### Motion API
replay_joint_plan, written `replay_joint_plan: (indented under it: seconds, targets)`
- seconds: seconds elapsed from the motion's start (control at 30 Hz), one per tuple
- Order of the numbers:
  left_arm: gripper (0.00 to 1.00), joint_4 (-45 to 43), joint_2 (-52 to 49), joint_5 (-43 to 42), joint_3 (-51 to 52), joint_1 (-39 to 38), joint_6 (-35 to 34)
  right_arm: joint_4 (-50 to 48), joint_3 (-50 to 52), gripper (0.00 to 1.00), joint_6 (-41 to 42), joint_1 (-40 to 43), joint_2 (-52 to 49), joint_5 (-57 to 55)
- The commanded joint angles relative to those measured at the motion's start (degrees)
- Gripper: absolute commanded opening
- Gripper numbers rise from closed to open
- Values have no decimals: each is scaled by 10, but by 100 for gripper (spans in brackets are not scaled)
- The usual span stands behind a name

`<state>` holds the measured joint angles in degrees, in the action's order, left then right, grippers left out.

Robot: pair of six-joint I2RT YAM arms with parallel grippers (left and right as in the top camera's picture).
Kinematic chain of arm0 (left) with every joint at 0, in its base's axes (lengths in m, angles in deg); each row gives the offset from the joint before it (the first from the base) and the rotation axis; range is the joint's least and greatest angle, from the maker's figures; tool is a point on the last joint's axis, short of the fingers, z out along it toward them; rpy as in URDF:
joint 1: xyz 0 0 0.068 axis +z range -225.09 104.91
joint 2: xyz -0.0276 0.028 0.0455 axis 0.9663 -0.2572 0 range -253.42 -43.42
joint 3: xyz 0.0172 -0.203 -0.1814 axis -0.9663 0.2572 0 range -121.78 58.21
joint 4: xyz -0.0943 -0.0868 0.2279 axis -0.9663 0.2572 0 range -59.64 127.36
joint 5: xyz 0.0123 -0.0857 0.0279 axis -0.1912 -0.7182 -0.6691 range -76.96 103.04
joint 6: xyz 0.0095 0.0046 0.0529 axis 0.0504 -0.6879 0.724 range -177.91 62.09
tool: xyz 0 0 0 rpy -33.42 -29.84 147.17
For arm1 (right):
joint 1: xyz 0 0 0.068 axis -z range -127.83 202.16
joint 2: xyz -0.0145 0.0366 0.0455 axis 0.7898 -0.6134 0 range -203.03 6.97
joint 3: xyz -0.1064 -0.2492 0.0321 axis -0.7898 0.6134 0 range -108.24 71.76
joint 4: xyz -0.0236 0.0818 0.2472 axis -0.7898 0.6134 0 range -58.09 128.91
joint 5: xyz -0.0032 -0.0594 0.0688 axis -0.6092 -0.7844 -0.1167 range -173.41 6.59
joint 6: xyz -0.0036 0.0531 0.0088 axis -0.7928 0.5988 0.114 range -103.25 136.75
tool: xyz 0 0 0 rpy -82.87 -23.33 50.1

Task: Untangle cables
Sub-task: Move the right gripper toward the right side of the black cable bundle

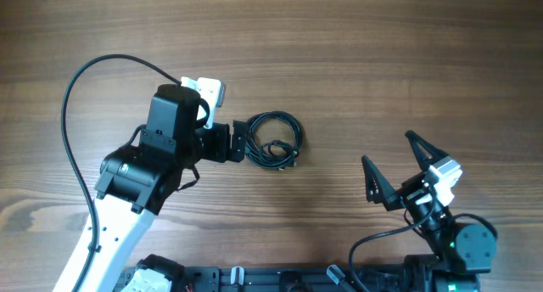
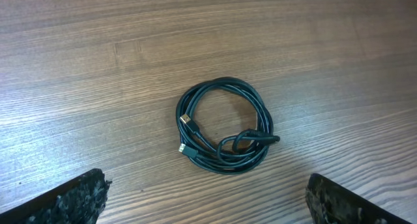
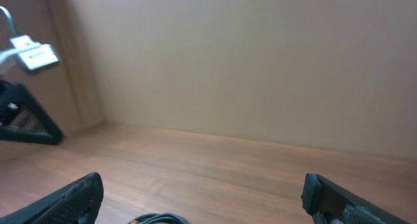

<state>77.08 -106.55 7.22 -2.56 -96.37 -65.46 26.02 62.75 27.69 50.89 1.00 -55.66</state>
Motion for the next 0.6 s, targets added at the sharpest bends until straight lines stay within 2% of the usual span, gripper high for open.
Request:
replay_joint_plan:
  seconds: [0.0, 0.13, 0.33, 0.43, 0.57]
  targets:
    - [100, -1, -4, 3, -11, -2, 11, 9, -54, 100, 10, 2, -94, 55]
    - [100, -1, -4, -5, -11, -2, 11, 29, -135, 100, 10, 2, -219, 125]
    - [100, -2, -4, -7, -11, -2, 11, 230, -299, 100, -29, 1, -429, 156]
    - [100, -2, -4, -7, -11, -2, 11, 279, -333, 100, -51, -4, -482, 156]
    - [100, -7, -4, -8, -11, -2, 11, 281, -334, 100, -94, -35, -514, 156]
